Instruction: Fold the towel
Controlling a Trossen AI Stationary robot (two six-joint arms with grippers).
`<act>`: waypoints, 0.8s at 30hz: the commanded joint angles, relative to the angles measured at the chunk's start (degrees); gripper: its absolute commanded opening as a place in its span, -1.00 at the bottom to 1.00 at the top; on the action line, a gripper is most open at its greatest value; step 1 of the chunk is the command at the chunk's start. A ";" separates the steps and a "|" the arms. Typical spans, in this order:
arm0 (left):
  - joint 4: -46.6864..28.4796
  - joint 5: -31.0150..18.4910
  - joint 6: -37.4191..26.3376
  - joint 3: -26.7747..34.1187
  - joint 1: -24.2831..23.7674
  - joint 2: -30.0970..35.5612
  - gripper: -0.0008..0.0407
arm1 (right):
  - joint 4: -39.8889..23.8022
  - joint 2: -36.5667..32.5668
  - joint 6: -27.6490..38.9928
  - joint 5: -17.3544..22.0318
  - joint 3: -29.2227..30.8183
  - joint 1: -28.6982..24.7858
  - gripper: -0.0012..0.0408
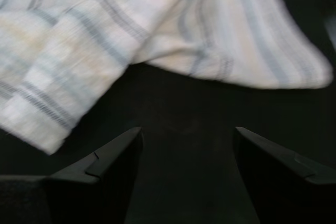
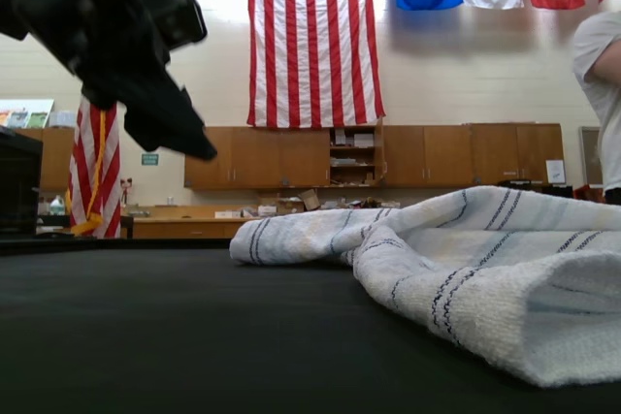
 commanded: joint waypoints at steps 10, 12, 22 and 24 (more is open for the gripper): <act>0.00 -6.01 -0.04 -0.02 0.83 3.98 0.18 | 12.81 3.61 -26.82 14.91 3.96 -13.64 -0.11; -0.02 -6.23 -0.02 -0.02 0.83 3.06 0.18 | 16.09 5.73 -33.70 14.91 4.52 -17.73 -0.11; -4.20 -6.69 0.00 0.02 0.79 -3.67 0.18 | 29.14 14.82 -66.27 12.81 9.68 -32.70 -0.11; -4.39 -6.69 0.02 0.00 0.79 -4.85 0.18 | 29.62 16.90 -70.60 11.26 11.52 -34.42 -0.11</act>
